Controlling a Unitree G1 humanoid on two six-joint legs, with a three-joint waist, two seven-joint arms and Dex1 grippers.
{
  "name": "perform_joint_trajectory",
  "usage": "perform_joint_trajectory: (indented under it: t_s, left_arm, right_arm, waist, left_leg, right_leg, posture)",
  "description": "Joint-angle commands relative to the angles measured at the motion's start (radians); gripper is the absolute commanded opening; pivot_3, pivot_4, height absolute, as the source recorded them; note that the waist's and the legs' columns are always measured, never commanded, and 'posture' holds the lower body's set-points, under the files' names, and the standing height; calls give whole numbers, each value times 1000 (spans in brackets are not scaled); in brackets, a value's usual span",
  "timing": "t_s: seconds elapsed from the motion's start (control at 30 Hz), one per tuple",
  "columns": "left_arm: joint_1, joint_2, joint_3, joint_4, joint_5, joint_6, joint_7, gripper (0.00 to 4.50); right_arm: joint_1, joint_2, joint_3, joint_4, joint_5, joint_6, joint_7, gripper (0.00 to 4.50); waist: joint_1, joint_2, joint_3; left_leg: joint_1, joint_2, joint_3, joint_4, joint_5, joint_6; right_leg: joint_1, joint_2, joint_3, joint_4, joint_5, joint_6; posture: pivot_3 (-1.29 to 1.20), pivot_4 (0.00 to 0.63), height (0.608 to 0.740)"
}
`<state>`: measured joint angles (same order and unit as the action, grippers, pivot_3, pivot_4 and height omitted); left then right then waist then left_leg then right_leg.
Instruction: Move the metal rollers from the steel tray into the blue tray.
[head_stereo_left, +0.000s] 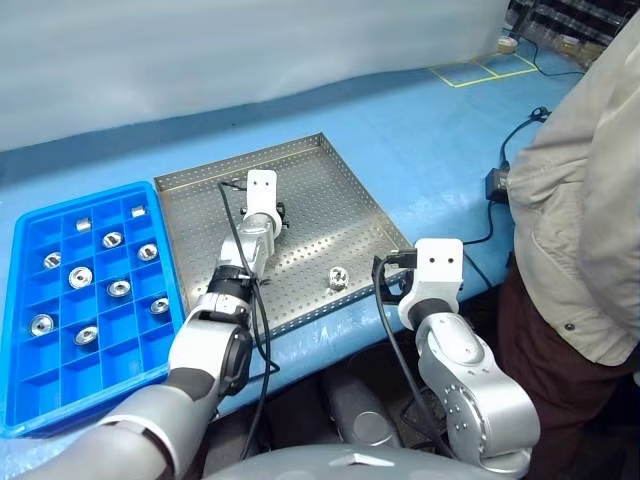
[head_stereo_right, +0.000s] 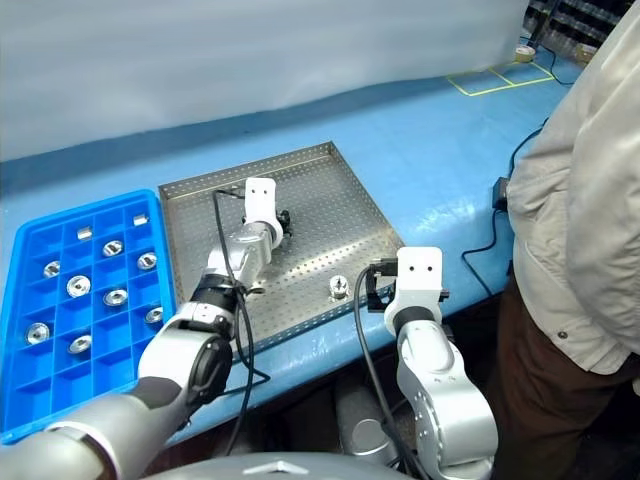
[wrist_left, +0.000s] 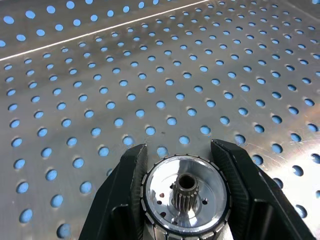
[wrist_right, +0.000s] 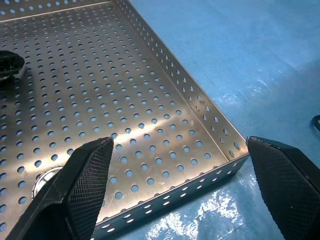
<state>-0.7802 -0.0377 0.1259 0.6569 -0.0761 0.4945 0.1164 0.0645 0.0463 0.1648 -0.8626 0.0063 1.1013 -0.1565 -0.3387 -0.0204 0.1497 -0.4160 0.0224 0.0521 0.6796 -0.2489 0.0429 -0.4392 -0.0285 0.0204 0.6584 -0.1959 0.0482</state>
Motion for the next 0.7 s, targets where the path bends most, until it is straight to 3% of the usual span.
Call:
perform_joint_trajectory:
  t_s: [0.03,0.23,0.37,0.7]
  left_arm:
    - [73,-19,-6,-301,-47,142,-10,1722]
    - [255,-1,13,-778,-127,267,-43,1722]
    - [369,42,25,-998,-134,298,-50,1722]
    - [636,125,88,-1317,-117,299,-41,1722]
  right_arm:
    - [-28,8,4,-10,4,0,11,4500]
    - [-109,-13,21,51,20,-8,63,4500]
    - [-184,-35,55,124,36,-22,119,4500]
    - [-357,-85,172,312,81,-119,279,4500]
  waist:
    - [2,0,0]
    - [19,-1,1]
    - [64,-1,1]
    - [272,-2,1]
  left_leg:
    - [0,0,0,0,0,0]
    - [-1,0,0,0,0,-1]
    - [1,1,0,-1,1,-2]
    - [0,0,0,-2,1,-2]
  right_leg:
    - [-1,0,0,0,0,0]
    - [-3,1,2,1,0,0]
    - [-1,3,2,2,0,-1]
    - [-3,2,1,1,-1,-3]
  posture:
    - [-314,150,740]
    - [-215,150,740]
    - [-105,150,740]
    - [117,150,740]
